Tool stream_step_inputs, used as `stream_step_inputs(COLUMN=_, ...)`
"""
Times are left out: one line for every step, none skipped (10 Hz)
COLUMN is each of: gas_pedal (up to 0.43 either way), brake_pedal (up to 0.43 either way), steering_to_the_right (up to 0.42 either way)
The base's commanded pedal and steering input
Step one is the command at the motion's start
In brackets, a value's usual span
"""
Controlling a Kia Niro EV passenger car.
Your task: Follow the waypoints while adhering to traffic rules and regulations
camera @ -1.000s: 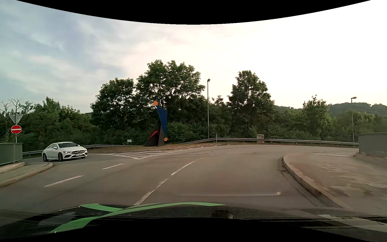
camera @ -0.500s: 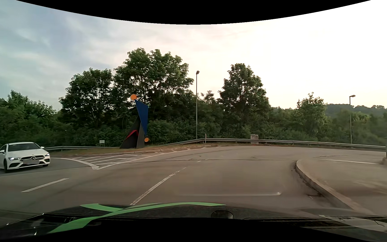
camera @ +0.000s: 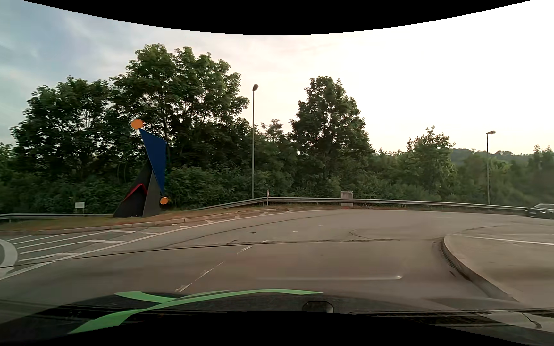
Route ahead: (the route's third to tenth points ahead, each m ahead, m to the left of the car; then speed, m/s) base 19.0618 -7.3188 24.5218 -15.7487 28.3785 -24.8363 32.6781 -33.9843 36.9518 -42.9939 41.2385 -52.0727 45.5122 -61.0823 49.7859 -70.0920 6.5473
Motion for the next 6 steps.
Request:
stream_step_inputs(gas_pedal=0.079, brake_pedal=0.000, steering_to_the_right=0.129)
stream_step_inputs(gas_pedal=0.079, brake_pedal=0.000, steering_to_the_right=0.137)
stream_step_inputs(gas_pedal=0.079, brake_pedal=0.000, steering_to_the_right=0.143)
stream_step_inputs(gas_pedal=0.079, brake_pedal=0.000, steering_to_the_right=0.149)
stream_step_inputs(gas_pedal=0.079, brake_pedal=0.000, steering_to_the_right=0.156)
stream_step_inputs(gas_pedal=0.079, brake_pedal=0.000, steering_to_the_right=0.166)
